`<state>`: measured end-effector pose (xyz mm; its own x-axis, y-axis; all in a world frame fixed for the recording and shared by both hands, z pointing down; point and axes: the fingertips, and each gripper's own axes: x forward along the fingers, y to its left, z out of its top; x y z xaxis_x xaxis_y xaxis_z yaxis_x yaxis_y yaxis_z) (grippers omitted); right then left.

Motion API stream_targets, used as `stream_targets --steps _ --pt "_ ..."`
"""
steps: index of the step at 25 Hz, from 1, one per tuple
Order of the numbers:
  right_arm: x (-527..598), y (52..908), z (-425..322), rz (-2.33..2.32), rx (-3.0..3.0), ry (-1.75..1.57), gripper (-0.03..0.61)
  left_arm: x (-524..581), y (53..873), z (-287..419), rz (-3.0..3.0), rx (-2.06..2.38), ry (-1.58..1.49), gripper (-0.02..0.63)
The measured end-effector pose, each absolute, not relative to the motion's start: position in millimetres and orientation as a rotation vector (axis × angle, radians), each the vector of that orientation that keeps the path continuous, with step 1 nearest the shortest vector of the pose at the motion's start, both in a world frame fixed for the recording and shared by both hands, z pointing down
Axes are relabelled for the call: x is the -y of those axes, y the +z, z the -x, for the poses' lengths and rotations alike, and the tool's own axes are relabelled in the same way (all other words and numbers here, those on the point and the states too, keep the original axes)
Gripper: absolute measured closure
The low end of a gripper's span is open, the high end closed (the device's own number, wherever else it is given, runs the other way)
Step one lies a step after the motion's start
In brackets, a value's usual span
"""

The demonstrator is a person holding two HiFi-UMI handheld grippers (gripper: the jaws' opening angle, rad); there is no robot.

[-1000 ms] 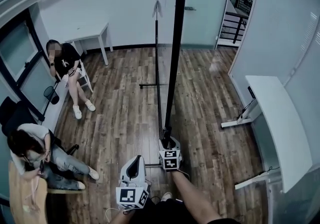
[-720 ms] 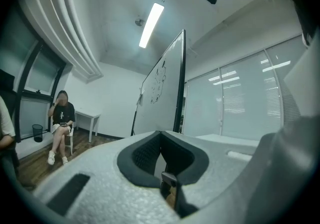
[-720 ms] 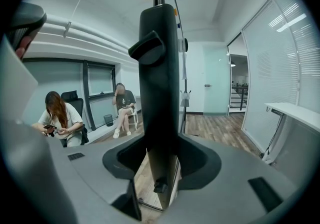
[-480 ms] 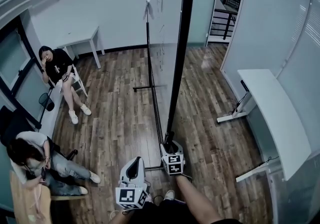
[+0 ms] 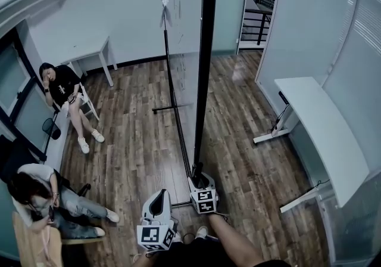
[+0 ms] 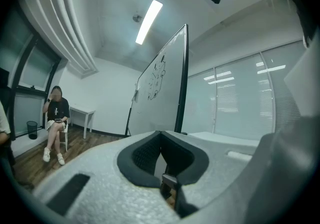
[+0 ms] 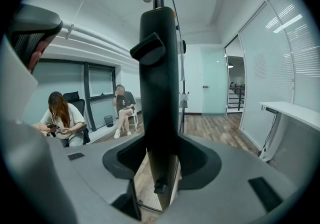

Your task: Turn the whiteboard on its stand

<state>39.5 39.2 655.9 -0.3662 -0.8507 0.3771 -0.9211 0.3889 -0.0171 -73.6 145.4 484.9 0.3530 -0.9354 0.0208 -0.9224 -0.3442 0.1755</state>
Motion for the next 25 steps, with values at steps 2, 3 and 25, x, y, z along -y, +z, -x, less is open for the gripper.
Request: stream_targets --steps 2,3,25 --pt "-44 656 -42 -1.553 2.347 0.322 0.391 -146 486 70 -2.450 1.696 -0.126 0.601" --pt "-46 657 -44 -1.554 2.347 0.322 0.392 -146 487 68 -2.449 1.695 -0.127 0.601" --pt "-70 645 -50 -1.571 2.322 0.366 0.391 -139 484 73 -2.474 1.657 -0.122 0.601"
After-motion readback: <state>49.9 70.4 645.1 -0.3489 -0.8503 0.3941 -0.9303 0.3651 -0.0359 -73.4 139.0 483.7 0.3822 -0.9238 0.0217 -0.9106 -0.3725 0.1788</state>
